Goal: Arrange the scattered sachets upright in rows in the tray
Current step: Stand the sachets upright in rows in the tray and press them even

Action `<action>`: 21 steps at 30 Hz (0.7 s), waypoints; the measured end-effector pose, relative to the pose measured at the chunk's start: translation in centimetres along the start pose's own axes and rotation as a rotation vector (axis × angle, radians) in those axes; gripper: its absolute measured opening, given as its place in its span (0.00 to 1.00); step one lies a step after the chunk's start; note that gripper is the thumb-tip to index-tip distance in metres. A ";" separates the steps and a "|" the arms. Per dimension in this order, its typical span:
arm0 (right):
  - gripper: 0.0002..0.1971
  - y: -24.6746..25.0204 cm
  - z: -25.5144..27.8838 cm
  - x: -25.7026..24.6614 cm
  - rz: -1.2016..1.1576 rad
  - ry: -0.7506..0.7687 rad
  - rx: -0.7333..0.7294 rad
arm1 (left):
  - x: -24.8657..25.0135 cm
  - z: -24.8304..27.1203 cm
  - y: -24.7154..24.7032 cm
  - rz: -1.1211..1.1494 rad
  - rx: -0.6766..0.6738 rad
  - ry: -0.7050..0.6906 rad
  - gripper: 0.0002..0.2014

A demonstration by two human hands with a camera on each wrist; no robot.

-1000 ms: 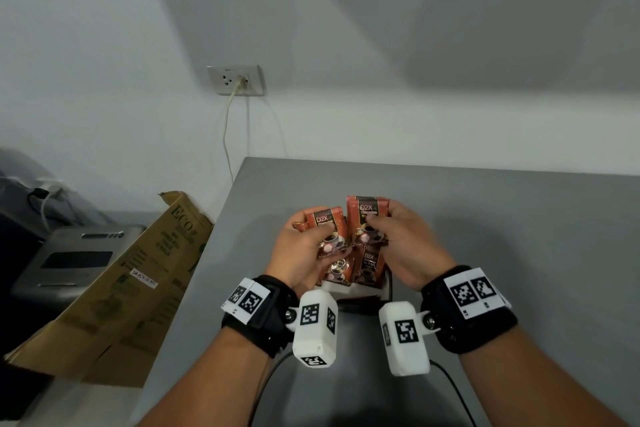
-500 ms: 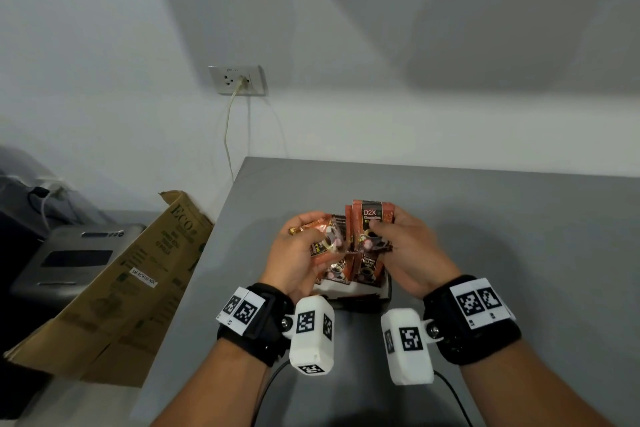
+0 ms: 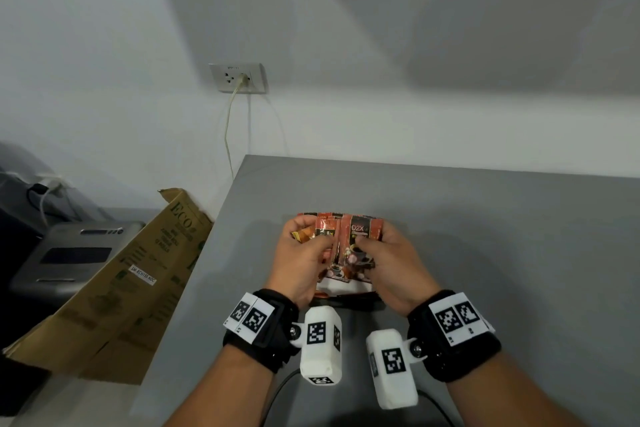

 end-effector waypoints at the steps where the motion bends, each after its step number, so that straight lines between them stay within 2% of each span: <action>1: 0.13 0.1 0.1 0.1 0.036 0.003 -0.006 | 0.1 -0.1 0.2 -0.012 0.022 -0.010 0.18; 4: 0.12 1.1 0.0 -0.4 0.154 0.050 0.041 | 0.6 -0.4 0.8 -0.137 0.024 -0.061 0.18; 7: 0.12 0.9 -0.3 -0.4 0.200 0.034 -0.034 | 0.7 -0.1 0.2 -0.247 -0.046 -0.090 0.17; 9: 0.12 0.4 -0.3 -0.2 0.171 0.014 -0.059 | 0.6 0.1 -0.6 -0.198 -0.063 -0.060 0.14; 11: 0.11 0.4 -0.5 0.1 0.125 0.014 -0.024 | 0.5 0.3 -0.8 -0.099 -0.052 0.009 0.10; 14: 0.12 1.0 -0.7 0.2 0.045 -0.014 0.020 | 0.1 -0.2 0.0 -0.043 -0.026 0.096 0.13; 21: 0.13 2.3 -0.7 0.4 -0.114 -0.099 0.005 | -0.1 -0.3 1.1 -0.162 -0.012 -0.027 0.11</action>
Point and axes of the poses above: each hand's wrist, its own z-axis away from the middle knuckle, its own y-axis out of the back of the hand, x = y × z, the point moved 4 cm from there along -z, towards the middle knuckle, and after that the axes turned 2 degrees about x, right-handed, at the moved point
